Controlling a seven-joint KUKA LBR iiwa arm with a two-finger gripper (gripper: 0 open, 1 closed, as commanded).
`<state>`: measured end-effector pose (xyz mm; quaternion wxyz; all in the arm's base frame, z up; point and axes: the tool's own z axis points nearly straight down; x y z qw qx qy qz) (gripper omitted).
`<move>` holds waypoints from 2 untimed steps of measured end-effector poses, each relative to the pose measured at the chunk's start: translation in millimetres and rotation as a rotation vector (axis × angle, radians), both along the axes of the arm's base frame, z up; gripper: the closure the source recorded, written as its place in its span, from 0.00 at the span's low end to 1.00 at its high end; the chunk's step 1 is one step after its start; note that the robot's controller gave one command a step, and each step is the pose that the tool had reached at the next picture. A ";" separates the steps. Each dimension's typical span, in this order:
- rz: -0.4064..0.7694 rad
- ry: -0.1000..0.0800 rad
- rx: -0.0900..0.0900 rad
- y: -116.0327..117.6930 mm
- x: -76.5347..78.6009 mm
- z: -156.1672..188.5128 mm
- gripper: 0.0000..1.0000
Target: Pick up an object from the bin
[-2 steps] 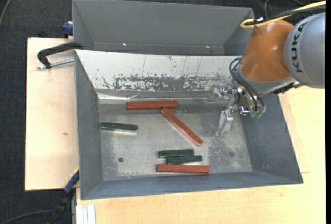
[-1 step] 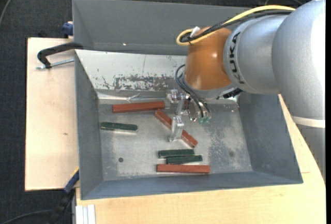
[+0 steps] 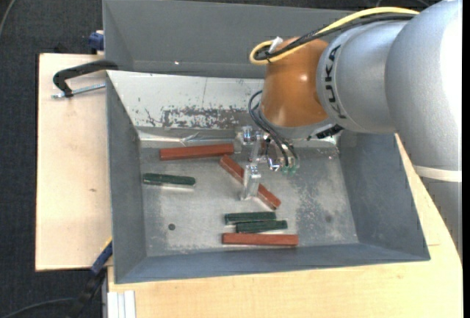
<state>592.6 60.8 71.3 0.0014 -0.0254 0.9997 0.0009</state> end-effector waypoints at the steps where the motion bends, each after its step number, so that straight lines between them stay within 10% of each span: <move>1: 0.000 0.000 -0.001 -0.1 -0.1 -0.1 1.00; 2: 0.001 -0.010 0.000 0.5 2.8 63.7 1.00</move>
Offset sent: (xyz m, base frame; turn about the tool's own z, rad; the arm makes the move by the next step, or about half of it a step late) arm 0.0000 0.0000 0.0000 0.0000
